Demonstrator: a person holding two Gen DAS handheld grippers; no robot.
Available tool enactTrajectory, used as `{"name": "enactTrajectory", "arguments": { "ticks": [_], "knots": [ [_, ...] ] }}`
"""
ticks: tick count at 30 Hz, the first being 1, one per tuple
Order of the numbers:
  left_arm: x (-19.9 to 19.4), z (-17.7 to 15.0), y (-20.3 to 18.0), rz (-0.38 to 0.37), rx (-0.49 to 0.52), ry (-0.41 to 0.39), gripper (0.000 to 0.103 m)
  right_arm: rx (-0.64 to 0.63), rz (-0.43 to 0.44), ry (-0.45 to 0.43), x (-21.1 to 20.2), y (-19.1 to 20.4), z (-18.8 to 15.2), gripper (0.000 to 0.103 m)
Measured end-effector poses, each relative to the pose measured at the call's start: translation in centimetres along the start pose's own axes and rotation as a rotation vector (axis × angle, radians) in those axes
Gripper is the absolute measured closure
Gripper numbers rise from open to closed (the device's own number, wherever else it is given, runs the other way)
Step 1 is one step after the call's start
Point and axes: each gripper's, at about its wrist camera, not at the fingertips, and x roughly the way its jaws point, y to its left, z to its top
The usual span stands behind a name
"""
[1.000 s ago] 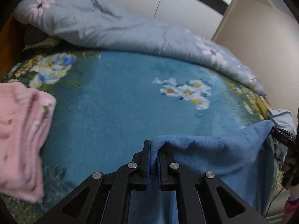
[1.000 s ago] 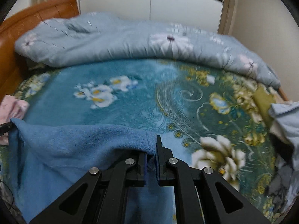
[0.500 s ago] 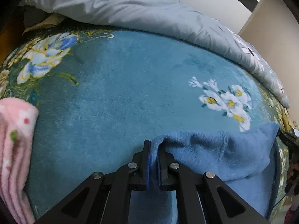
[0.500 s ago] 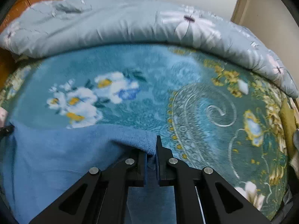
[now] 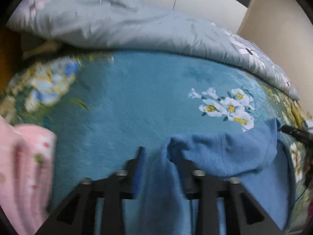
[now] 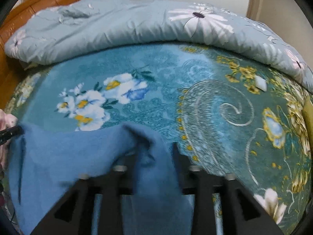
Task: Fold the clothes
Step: 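Lay the sweatshirt flat on the bed with both grippers and release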
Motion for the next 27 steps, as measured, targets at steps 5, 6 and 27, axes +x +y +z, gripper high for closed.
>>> {"name": "enactTrajectory", "arguments": {
  "ticks": [5, 6, 27],
  "knots": [
    [-2.0, -1.6, -4.5, -0.016, 0.249, -0.054, 0.041, 0.008, 0.008, -0.041, -2.5, -1.0, -2.3, 0.057],
    [-1.6, -2.1, -5.8, -0.029, 0.312, -0.041, 0.041, 0.012, 0.009, -0.035, -2.6, -1.1, -2.9, 0.057],
    [7.0, 3.6, -10.3, -0.127, 0.261, 0.058, 0.099, 0.083, 0.057, -0.004, -3.4, -3.6, -7.9, 0.057]
  ]
}}
